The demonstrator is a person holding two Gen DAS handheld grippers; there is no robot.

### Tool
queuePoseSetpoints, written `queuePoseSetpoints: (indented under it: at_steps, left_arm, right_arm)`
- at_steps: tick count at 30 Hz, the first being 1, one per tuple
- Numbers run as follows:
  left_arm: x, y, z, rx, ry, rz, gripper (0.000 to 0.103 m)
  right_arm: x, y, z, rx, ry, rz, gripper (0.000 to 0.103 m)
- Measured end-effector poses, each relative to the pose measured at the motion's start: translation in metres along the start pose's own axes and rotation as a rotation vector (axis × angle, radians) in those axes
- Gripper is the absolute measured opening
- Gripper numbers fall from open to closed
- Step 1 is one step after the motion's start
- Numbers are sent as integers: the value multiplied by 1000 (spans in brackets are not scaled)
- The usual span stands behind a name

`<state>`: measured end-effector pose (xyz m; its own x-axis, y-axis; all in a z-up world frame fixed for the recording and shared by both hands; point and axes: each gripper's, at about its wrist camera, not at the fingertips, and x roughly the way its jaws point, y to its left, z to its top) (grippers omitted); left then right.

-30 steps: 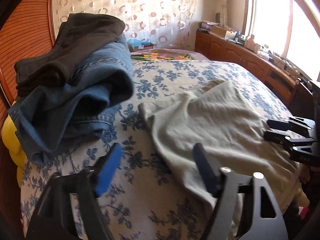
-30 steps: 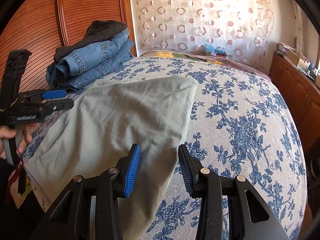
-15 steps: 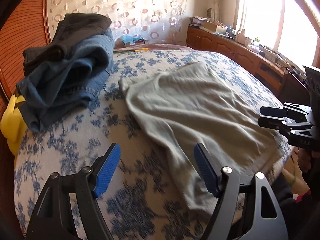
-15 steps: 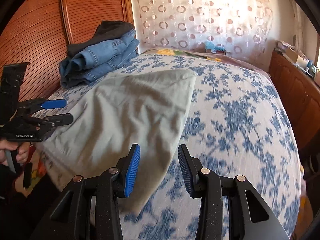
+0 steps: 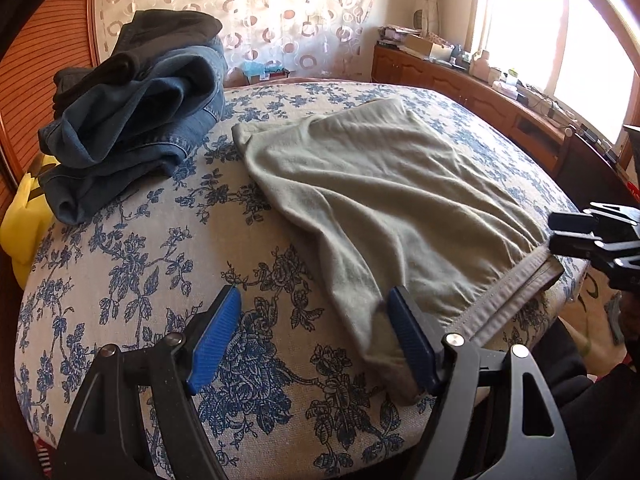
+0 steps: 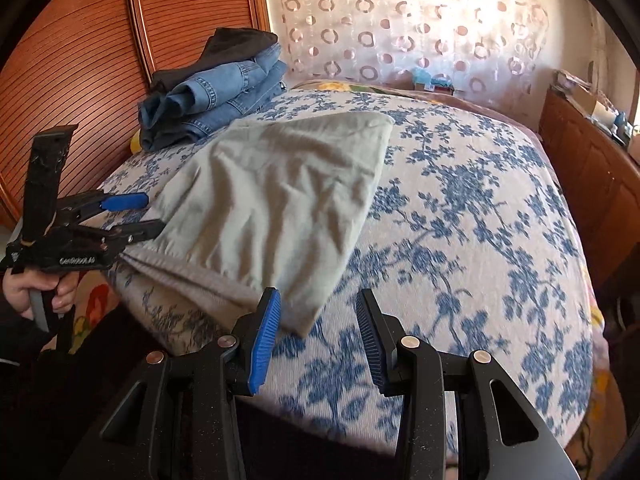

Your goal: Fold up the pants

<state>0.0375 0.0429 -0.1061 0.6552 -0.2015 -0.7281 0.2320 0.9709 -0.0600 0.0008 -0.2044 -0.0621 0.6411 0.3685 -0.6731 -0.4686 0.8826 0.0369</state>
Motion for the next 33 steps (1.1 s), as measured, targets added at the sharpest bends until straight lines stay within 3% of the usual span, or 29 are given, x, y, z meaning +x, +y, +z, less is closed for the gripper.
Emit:
queuePoseSetpoints:
  at_steps: [9, 12, 14, 17, 25, 33]
  left_arm:
    - [-1, 0, -2, 1, -10, 7, 77]
    - [-1, -1, -2, 0, -12, 8, 77]
    - [-1, -1, -2, -1, -12, 9, 77]
    - [-1, -1, -2, -1, -13, 11, 77]
    - [-1, -1, -2, -5, -15, 17, 77]
    - [-1, -1, -1, -17, -9, 23, 78]
  right_arm:
    - [-3, 6, -11, -19, 34, -6, 41]
    - [-3, 8, -7, -11, 14, -12, 29]
    - [-3, 11, -6, -16, 9, -4, 13]
    - [-3, 13, -8, -20, 8, 22, 2]
    - [-29, 13, -15, -15, -3, 72, 1]
    - [-20, 9, -24, 17, 52, 86, 2]
